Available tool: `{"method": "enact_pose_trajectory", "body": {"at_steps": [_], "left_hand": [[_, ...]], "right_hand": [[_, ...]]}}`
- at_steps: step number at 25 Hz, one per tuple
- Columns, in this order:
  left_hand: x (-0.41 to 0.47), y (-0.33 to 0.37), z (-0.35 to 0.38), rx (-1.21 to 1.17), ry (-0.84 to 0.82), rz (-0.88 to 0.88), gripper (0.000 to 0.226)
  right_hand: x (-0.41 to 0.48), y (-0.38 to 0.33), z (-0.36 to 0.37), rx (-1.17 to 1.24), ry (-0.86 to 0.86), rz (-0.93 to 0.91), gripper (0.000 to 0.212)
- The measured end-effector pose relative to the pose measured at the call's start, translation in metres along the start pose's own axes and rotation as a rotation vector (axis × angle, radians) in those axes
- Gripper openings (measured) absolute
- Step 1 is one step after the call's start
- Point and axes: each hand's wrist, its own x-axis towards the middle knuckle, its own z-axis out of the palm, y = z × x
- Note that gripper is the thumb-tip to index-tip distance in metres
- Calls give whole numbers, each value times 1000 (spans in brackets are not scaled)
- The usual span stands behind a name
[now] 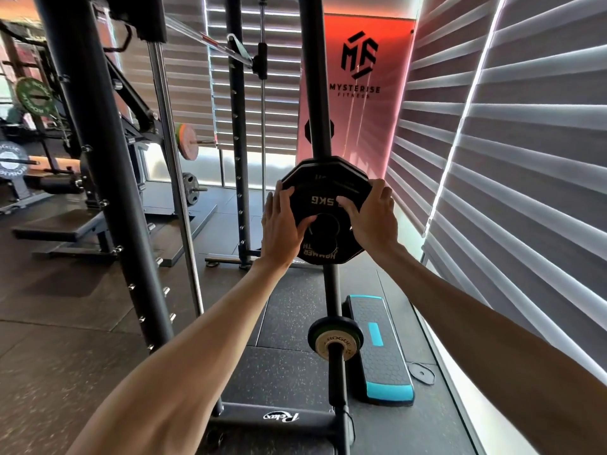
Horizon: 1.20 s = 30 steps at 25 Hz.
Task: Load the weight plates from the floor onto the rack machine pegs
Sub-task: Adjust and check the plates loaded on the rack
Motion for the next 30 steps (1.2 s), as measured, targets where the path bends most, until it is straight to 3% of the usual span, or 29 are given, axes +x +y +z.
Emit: {"method": "enact_pose_trajectory", "body": {"at_steps": [4, 8, 13, 18, 30], "left_hand": [[-1, -2, 7, -9, 3, -7, 77], [4, -1, 6, 51, -16, 35, 74], [2, -6, 21, -48, 35, -72, 86], [7, -14, 36, -66, 66, -80, 82], [27, -13, 27, -35, -60, -155, 89]], "right_hand": [[-7, 15, 8, 136, -35, -63, 75], [-8, 22, 14, 120, 14, -83, 75], [-6, 30, 23, 169, 17, -67, 82], [4, 36, 35, 120, 28, -107, 79], [27, 30, 26, 130, -61, -84, 78]]}}
